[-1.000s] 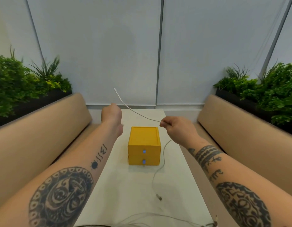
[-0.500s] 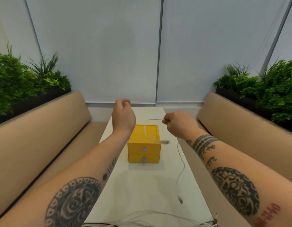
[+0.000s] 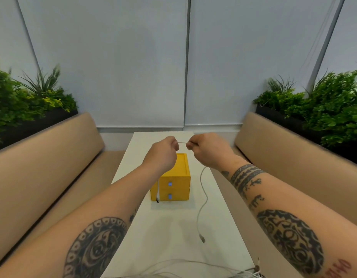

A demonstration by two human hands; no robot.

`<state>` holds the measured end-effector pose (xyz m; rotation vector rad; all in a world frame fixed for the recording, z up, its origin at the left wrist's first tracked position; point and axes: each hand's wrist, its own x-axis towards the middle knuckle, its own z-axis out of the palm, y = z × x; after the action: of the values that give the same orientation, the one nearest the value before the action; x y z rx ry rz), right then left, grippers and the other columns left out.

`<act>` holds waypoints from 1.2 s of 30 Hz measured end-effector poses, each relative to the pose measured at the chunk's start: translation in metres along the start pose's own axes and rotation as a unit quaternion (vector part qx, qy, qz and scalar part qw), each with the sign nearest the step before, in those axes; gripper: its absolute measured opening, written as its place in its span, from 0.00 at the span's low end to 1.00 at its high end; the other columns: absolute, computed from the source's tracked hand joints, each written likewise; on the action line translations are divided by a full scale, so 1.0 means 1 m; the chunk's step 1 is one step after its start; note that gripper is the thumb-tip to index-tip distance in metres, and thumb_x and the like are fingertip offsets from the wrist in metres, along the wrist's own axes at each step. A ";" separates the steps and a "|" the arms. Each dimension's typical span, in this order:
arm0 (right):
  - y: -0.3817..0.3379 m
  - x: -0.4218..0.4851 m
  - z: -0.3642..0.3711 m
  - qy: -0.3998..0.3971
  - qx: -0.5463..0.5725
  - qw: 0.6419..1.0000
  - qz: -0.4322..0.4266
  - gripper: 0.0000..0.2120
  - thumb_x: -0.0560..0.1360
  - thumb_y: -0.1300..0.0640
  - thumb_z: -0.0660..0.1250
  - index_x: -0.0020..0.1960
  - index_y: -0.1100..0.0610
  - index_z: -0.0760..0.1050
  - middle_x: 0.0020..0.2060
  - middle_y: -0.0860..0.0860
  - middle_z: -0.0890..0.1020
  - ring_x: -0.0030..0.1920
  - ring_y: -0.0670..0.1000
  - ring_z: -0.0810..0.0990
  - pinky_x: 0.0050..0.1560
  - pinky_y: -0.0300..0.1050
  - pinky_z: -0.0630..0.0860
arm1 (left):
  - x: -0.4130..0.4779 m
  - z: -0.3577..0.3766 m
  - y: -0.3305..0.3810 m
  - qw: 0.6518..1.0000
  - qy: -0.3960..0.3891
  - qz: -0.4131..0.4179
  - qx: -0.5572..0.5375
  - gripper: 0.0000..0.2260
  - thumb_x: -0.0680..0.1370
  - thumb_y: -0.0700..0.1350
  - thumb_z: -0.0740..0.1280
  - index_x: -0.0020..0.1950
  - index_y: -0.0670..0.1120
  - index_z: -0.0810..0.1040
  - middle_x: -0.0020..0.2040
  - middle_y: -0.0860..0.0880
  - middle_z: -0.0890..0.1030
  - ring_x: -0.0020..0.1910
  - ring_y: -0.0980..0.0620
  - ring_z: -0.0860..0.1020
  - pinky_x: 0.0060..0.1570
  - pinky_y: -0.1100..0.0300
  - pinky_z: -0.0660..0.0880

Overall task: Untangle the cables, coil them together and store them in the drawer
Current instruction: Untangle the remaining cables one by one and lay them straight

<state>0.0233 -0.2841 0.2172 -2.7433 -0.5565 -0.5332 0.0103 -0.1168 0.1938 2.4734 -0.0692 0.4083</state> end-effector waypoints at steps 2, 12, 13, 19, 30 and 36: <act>0.007 -0.002 -0.005 -0.018 0.018 1.000 -0.005 0.15 0.82 0.45 0.59 0.56 0.49 0.82 0.48 0.49 0.84 0.49 0.52 0.80 0.50 0.48 0.77 | 0.000 -0.004 -0.002 1.000 -0.010 0.022 -0.017 0.13 0.84 0.47 0.54 0.47 0.53 0.76 0.44 0.52 0.78 0.42 0.50 0.75 0.36 0.57 0.69; 0.062 -0.027 -0.003 -0.097 0.044 0.994 0.004 0.17 0.83 0.44 0.56 0.44 0.47 0.79 0.41 0.44 0.80 0.40 0.44 0.76 0.43 0.45 0.69 | 0.012 -0.044 -0.045 0.985 -0.024 0.094 0.143 0.12 0.83 0.53 0.57 0.43 0.57 0.77 0.40 0.59 0.78 0.45 0.51 0.75 0.43 0.56 0.70; 0.067 -0.030 -0.001 -0.095 0.045 0.994 0.008 0.16 0.83 0.44 0.56 0.44 0.47 0.79 0.41 0.45 0.81 0.42 0.46 0.77 0.44 0.46 0.71 | 0.012 -0.047 -0.049 0.983 -0.019 0.090 0.157 0.12 0.83 0.54 0.57 0.44 0.57 0.77 0.42 0.58 0.78 0.46 0.51 0.75 0.44 0.56 0.70; 0.106 -0.054 0.020 -0.113 0.021 0.992 0.045 0.16 0.82 0.43 0.57 0.40 0.44 0.76 0.36 0.42 0.77 0.43 0.49 0.76 0.44 0.46 0.68 | -0.003 -0.060 -0.092 0.976 -0.031 0.048 0.209 0.11 0.83 0.54 0.57 0.48 0.56 0.78 0.46 0.54 0.81 0.47 0.48 0.76 0.47 0.53 0.74; 0.148 -0.111 0.050 -0.155 -0.028 0.985 0.071 0.16 0.83 0.45 0.56 0.43 0.48 0.77 0.33 0.45 0.75 0.39 0.50 0.74 0.41 0.46 0.66 | -0.041 -0.060 -0.170 0.973 -0.051 -0.026 0.222 0.09 0.81 0.56 0.60 0.45 0.62 0.79 0.46 0.57 0.81 0.47 0.48 0.76 0.45 0.55 0.72; 0.163 -0.142 0.053 -0.168 -0.052 0.980 0.095 0.15 0.83 0.45 0.56 0.40 0.44 0.73 0.31 0.46 0.74 0.36 0.47 0.73 0.39 0.46 0.66 | -0.060 -0.053 -0.198 0.970 -0.059 -0.046 0.231 0.12 0.81 0.56 0.60 0.38 0.67 0.74 0.45 0.56 0.80 0.45 0.48 0.76 0.44 0.55 0.71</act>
<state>-0.0133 -0.4541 0.0782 -2.9655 -0.3388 -0.0526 -0.0326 0.0712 0.1017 2.9451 0.1036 0.2561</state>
